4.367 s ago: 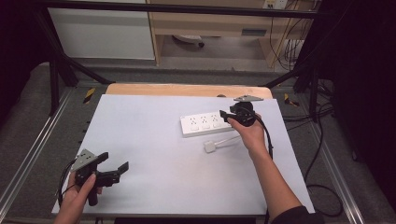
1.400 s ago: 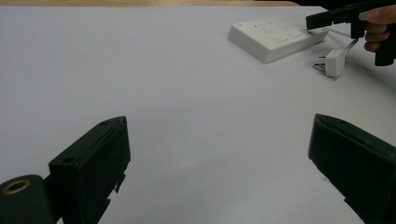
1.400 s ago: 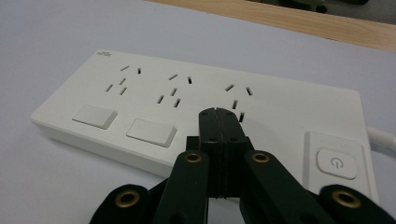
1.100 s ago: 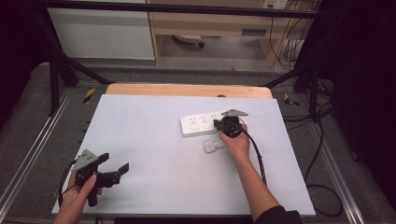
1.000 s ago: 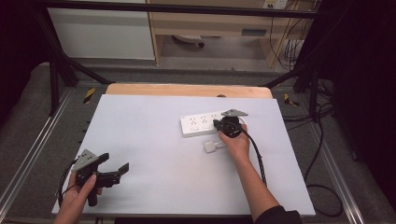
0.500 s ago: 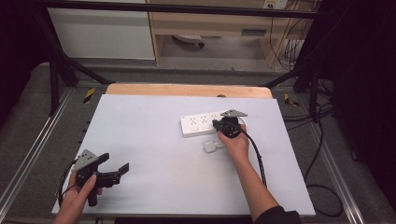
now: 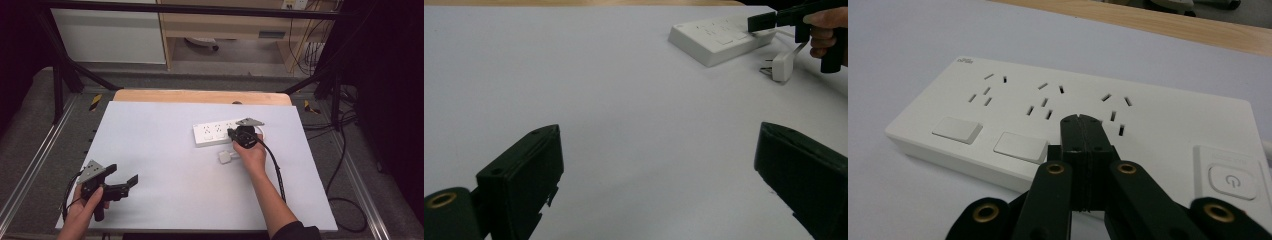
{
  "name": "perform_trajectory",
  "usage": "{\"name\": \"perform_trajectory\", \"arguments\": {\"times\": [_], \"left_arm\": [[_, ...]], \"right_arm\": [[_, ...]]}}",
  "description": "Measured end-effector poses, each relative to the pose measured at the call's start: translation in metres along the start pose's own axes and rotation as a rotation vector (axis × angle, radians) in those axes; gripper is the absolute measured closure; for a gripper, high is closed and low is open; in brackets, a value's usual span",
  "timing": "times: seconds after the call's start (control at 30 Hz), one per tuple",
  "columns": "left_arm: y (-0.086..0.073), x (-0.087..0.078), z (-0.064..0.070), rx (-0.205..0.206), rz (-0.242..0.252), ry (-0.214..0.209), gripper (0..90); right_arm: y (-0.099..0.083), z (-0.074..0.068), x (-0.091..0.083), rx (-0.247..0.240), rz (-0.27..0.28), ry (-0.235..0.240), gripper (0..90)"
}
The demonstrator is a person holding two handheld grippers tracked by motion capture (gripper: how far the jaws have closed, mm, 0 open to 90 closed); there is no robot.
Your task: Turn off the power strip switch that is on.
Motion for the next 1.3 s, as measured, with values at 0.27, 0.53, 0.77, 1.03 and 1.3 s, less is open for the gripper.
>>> {"name": "perform_trajectory", "arguments": {"times": [0.27,0.53,0.77,1.03,1.3], "left_arm": [[0.0000,0.0000,0.0000,0.000,0.000,0.000,5.5],[-0.0001,0.0000,-0.0001,0.000,0.000,-0.001,5.5],[0.0000,-0.0001,-0.0001,0.001,0.000,-0.002,5.5],[0.0003,-0.0009,-0.0005,0.002,0.004,0.000,5.5],[0.0005,-0.0012,-0.0005,0.005,0.003,0.001,5.5]], "right_arm": [[-0.0016,-0.0028,0.0018,-0.009,-0.006,0.000,90.0],[-0.0016,-0.0021,0.0023,-0.005,-0.002,0.009,90.0],[-0.0015,-0.0001,0.0021,0.004,-0.001,0.009,90.0],[-0.0003,0.0036,0.0006,0.006,-0.010,0.001,90.0],[0.0037,0.0025,-0.0018,-0.002,0.001,0.003,90.0]]}}
Point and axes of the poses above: each handheld gripper's, and its own axes: x roughly forward along the jaws, y roughly out of its top, z roughly to its right, the point moved 3 cm from there along x, roughly forward along the jaws, and after that the axes turned 4 degrees about z, right-handed, at the moved point
